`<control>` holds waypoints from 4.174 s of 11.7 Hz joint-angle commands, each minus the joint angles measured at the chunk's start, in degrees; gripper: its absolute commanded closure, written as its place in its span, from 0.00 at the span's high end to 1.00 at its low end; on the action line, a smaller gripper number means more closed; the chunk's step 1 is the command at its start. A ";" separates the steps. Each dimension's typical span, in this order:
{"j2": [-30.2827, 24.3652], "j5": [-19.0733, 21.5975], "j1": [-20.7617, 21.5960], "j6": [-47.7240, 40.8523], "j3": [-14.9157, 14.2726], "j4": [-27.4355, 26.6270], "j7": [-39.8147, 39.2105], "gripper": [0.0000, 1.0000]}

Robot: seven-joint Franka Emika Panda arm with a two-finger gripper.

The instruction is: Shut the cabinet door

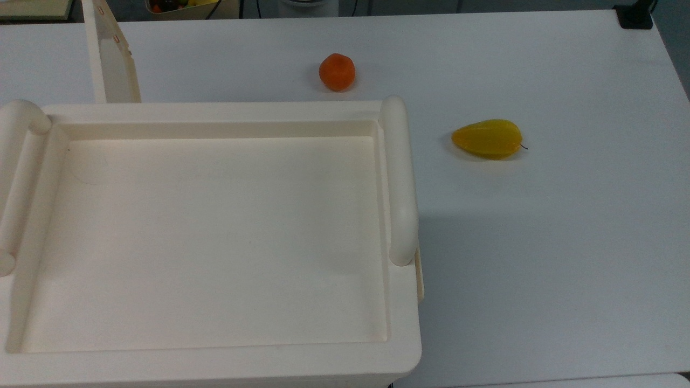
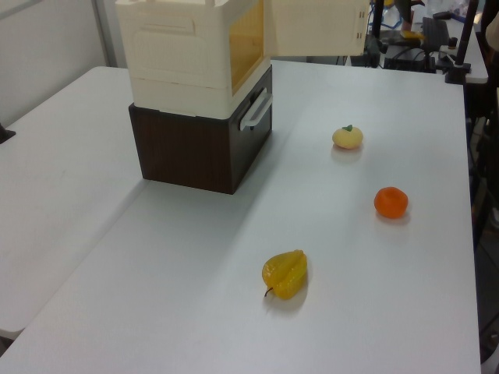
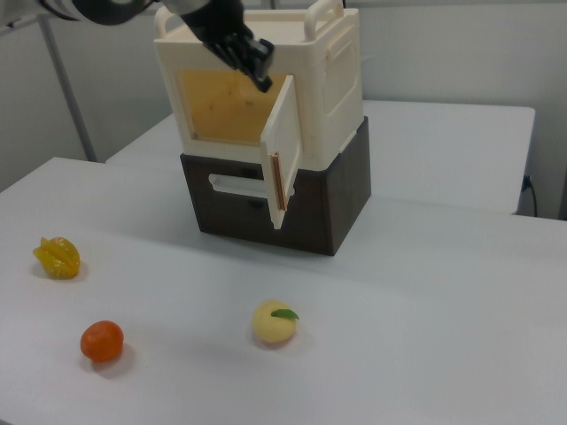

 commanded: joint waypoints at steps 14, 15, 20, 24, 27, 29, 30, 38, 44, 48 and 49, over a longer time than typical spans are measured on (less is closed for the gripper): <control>3.67 6.14 4.30 2.43 -1.10 -2.31 3.63 0.00; 3.94 6.49 5.62 2.87 -1.10 -2.23 3.63 0.00; 6.83 10.19 9.58 15.40 -1.10 -3.28 6.16 0.00; 8.86 9.92 10.47 22.65 -1.10 -3.37 8.91 0.00; 9.12 9.84 10.47 22.82 -1.10 -3.37 8.91 0.00; 10.00 9.84 10.55 23.08 -1.10 -3.28 8.91 0.00; 9.92 9.66 10.73 23.78 -1.10 -3.37 8.91 0.00; 4.65 -3.16 15.38 -2.36 -1.01 -7.15 6.98 0.00; -4.57 -4.84 16.18 -19.09 -1.01 -13.28 -5.06 0.00; -4.67 -4.84 16.00 -20.59 -1.01 -13.39 -4.81 0.49; -4.59 -4.84 16.00 -20.59 -1.01 -13.39 -4.81 0.74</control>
